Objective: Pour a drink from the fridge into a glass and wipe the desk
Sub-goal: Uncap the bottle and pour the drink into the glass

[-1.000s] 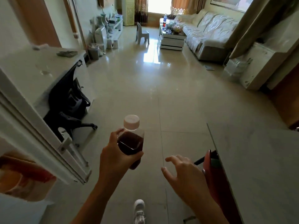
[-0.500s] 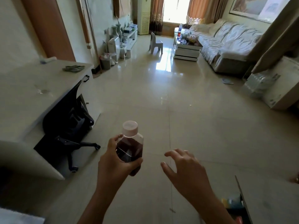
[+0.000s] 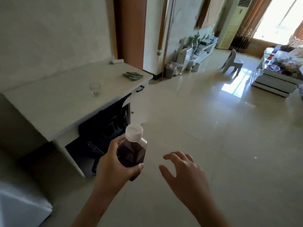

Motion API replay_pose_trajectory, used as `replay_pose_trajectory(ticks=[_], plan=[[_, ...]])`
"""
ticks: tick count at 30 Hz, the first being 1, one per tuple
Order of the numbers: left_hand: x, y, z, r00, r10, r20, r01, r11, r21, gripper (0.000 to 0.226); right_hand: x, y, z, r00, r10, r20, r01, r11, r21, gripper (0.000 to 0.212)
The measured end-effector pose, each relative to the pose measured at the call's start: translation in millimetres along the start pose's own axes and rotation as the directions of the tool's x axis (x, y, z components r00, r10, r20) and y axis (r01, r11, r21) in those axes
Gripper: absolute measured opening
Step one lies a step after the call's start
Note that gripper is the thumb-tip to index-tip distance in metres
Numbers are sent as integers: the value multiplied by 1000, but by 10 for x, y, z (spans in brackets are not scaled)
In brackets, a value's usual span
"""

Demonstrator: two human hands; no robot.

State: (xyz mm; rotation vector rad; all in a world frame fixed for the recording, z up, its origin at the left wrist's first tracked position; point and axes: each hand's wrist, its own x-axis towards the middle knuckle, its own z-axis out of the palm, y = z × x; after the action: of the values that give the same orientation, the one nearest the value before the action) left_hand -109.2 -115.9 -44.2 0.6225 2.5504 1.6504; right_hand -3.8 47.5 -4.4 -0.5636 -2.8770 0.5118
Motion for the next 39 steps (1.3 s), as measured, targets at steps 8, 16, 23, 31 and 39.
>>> replay_pose_trajectory(ticks=[8,16,23,31,39], plan=[[975,-230,10,977,-71,-199,92,990,102,90,1488,-6,186,966,-220,134,217,975,35,40],[2263,-725,-38,927,-140,-347,195,972,128,88,3079,-132,423,913,-334,233,336,941,34,35],[3289,-935,-77,919,-153,-363,219,964,148,85,4283,-390,510,879,-415,235,413,909,59,31],[4128,-1206,-183,821,-217,-528,381,897,224,90,5552,-899,856,729,-626,277,599,779,185,30],[4807,-1419,-306,699,-258,-667,529,814,239,92,6588,-1596,1193,481,-837,261,775,544,320,50]])
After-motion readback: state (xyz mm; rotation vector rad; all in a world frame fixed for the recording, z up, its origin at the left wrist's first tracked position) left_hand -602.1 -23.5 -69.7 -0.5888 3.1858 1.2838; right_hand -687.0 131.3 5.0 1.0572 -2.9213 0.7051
